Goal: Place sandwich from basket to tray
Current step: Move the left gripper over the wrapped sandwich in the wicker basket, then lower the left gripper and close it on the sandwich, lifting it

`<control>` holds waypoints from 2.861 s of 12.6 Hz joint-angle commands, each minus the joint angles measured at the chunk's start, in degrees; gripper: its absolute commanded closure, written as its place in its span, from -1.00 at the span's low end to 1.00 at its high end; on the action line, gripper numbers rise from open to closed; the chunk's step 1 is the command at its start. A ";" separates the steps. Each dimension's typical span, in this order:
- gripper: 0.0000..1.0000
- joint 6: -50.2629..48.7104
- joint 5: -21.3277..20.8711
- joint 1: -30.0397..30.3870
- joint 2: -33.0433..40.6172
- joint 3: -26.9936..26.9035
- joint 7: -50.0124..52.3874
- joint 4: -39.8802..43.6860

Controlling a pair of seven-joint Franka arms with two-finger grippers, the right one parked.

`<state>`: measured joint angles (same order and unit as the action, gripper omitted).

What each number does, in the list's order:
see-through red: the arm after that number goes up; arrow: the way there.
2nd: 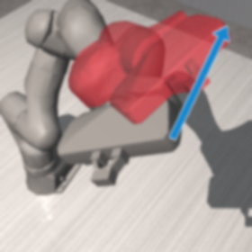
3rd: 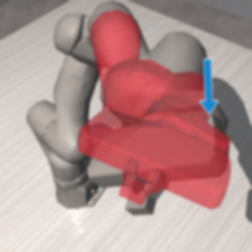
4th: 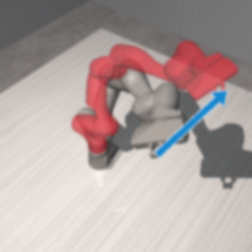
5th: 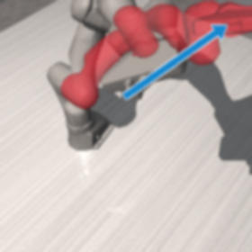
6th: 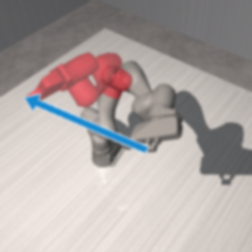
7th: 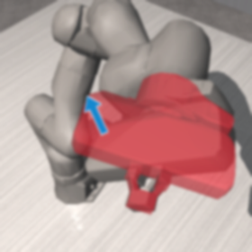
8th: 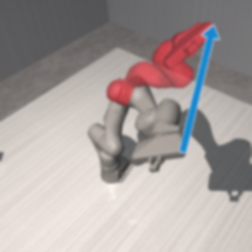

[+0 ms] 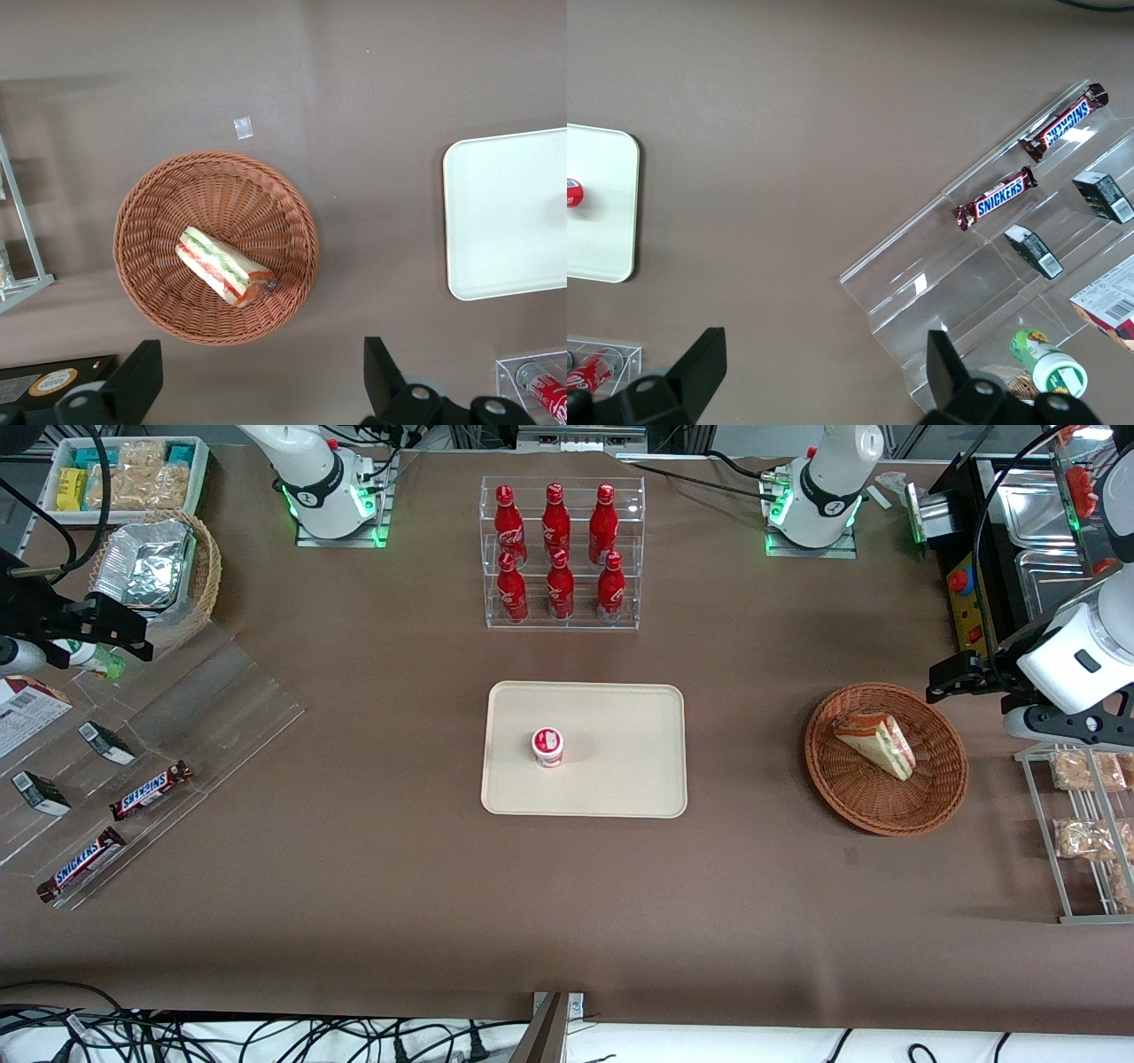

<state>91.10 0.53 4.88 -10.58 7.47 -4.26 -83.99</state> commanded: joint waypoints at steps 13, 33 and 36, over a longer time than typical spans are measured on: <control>-1.00 17.86 -2.90 3.38 -0.67 -1.14 18.47 -18.29; -1.00 57.26 -5.45 6.72 -0.31 -1.06 42.14 -49.60; -1.00 58.92 -5.54 6.63 -1.72 -0.97 46.96 -49.86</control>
<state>148.25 -3.69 11.22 -12.21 6.10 39.46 -132.73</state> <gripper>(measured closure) 0.000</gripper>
